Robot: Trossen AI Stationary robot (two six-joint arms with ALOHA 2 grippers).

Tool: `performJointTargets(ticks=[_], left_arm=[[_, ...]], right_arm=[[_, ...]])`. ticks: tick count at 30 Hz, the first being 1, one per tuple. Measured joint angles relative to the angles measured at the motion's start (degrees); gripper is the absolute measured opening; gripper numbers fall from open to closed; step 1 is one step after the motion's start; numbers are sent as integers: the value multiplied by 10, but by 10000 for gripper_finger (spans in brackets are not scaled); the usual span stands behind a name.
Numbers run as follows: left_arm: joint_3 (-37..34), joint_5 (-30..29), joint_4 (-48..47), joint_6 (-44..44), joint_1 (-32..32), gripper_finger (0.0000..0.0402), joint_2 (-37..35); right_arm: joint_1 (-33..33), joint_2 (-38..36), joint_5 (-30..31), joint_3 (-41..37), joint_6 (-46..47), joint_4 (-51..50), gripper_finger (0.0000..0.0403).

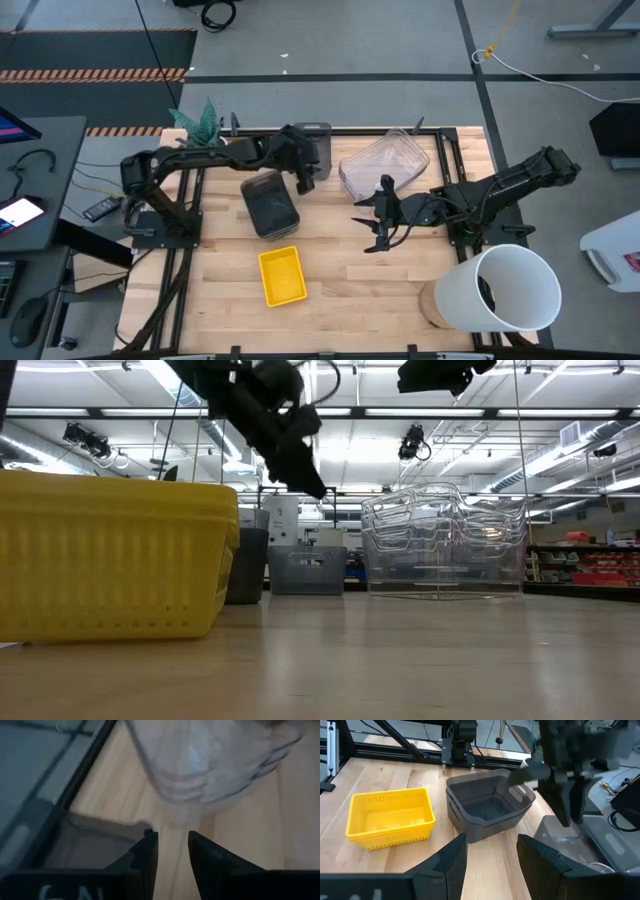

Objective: Stack baskets by color
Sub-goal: Stack the top black bin on top of the bottom black bins

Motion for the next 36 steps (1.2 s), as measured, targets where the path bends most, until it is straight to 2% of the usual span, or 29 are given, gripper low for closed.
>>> performJointTargets(ticks=[6, 18, 30, 36], left_arm=[[17, 24, -35, -32, 12, 109, 42], [140, 11, -181, 3, 32, 79, 121], [149, 37, -221, 33, 42, 141, 167], [149, 31, -225, 48, 39, 150, 189]], right_arm=[[-1, 0, 0, 0, -5, 2, 177], [-5, 0, 2, 0, -19, 14, 177], [-5, 0, 2, 0, -19, 13, 177], [-5, 0, 2, 0, -19, 12, 177]])
